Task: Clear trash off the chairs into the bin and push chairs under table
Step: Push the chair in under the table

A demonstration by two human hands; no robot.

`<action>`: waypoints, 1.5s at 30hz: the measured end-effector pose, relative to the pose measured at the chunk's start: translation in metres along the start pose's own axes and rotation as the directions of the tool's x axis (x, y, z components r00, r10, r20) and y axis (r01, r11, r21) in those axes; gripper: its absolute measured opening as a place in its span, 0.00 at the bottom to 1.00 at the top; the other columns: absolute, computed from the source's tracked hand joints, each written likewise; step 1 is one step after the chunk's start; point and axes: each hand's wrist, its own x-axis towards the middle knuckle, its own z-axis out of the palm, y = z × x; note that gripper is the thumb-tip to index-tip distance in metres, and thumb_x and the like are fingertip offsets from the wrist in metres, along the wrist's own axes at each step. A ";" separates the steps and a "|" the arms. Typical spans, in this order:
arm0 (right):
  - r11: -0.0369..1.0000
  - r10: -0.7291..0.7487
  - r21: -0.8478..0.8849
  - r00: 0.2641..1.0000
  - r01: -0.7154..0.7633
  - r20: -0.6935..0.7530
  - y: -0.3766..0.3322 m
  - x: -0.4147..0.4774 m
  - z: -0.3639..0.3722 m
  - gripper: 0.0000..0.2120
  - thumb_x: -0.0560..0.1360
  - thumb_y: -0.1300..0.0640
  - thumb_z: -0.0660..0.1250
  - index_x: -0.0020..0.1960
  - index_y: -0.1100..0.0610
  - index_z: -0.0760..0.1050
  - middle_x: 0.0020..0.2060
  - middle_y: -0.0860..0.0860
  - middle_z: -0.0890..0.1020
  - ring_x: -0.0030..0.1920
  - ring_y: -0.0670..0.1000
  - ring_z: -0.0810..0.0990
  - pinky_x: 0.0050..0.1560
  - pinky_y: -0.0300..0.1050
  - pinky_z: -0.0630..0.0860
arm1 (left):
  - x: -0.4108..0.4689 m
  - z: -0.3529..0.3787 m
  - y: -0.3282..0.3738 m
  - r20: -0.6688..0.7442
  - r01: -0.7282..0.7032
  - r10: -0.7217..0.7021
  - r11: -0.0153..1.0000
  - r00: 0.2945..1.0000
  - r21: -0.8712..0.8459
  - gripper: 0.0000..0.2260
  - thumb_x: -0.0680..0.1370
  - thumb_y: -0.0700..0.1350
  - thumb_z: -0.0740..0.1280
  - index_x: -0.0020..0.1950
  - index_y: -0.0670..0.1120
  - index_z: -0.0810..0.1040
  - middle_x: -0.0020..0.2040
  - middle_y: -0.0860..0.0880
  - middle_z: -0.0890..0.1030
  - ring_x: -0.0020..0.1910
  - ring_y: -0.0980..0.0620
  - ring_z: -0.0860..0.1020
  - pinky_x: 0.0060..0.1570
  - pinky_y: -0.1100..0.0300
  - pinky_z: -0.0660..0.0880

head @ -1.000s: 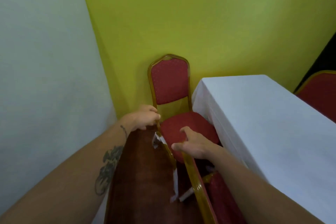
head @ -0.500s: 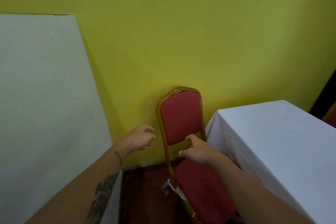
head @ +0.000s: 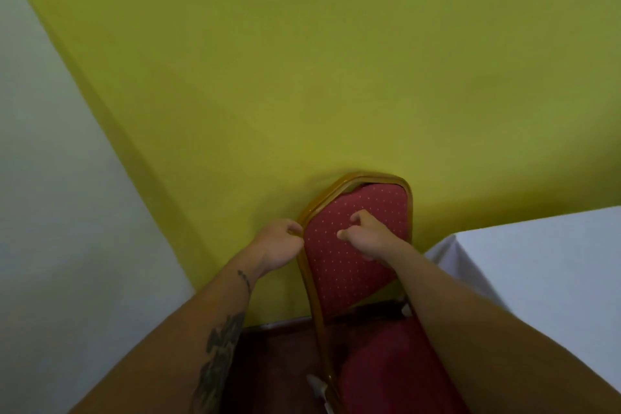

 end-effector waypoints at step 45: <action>0.984 -0.169 -0.038 0.980 0.174 0.105 -0.086 0.028 0.231 0.52 0.73 0.42 0.73 0.82 0.58 0.43 0.80 0.64 0.41 0.78 0.69 0.53 0.76 0.58 0.59 | -0.050 -0.059 -0.195 -0.226 0.230 -0.171 0.935 0.959 0.271 0.13 0.74 0.52 0.70 0.54 0.48 0.78 0.49 0.47 0.81 0.48 0.45 0.78 0.50 0.54 0.74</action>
